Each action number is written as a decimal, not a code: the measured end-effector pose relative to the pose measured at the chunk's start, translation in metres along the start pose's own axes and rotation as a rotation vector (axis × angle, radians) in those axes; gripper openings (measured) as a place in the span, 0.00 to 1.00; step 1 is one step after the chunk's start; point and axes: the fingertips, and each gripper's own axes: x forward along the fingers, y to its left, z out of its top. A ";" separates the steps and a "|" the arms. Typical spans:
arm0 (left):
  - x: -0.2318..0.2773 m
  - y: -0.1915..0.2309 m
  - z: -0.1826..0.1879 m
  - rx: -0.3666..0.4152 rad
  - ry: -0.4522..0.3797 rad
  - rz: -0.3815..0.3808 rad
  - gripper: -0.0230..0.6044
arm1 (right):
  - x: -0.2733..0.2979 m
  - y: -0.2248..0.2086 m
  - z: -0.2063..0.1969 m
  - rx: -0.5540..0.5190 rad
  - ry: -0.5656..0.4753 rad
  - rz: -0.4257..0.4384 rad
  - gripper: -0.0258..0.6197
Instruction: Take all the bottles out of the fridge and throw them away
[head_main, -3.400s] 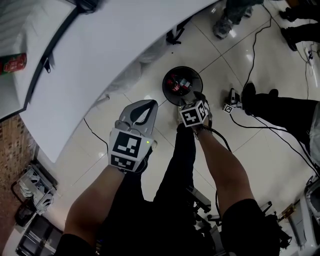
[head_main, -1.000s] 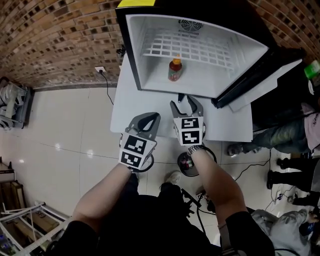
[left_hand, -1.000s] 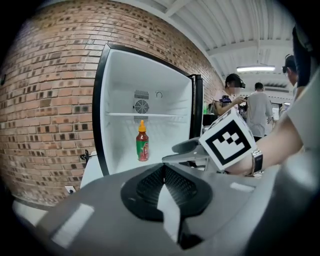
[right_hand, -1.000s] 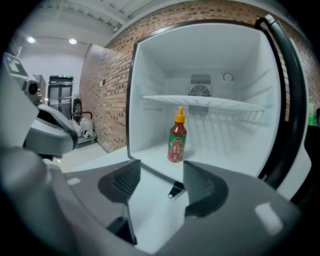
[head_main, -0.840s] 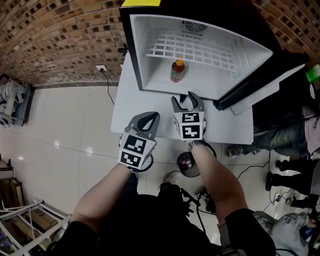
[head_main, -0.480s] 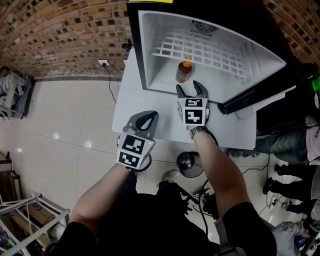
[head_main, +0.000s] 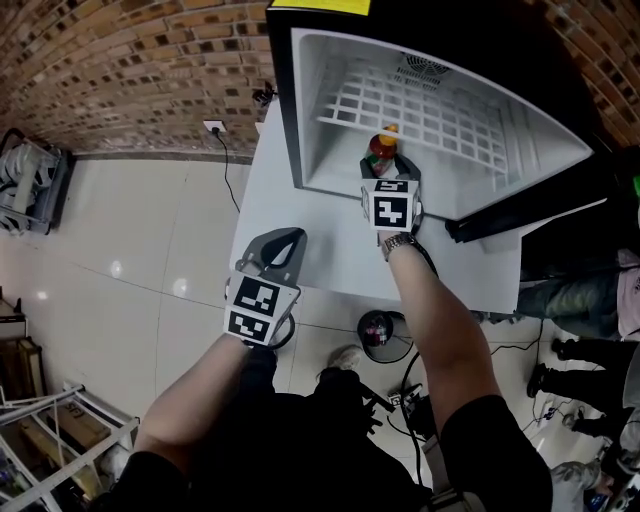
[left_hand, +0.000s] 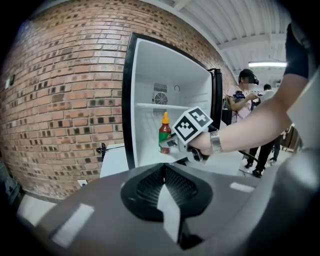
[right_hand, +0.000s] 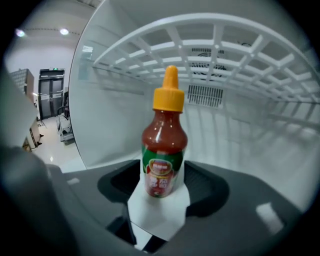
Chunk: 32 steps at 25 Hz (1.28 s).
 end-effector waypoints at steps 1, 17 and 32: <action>0.000 0.002 0.000 0.001 0.001 0.001 0.04 | 0.003 0.001 0.002 0.004 0.000 0.001 0.46; -0.009 0.011 -0.012 0.010 0.022 0.001 0.04 | 0.002 0.000 0.000 0.001 -0.040 -0.020 0.46; 0.003 -0.061 -0.004 0.083 0.011 -0.186 0.04 | -0.102 0.003 -0.034 0.048 -0.090 -0.048 0.46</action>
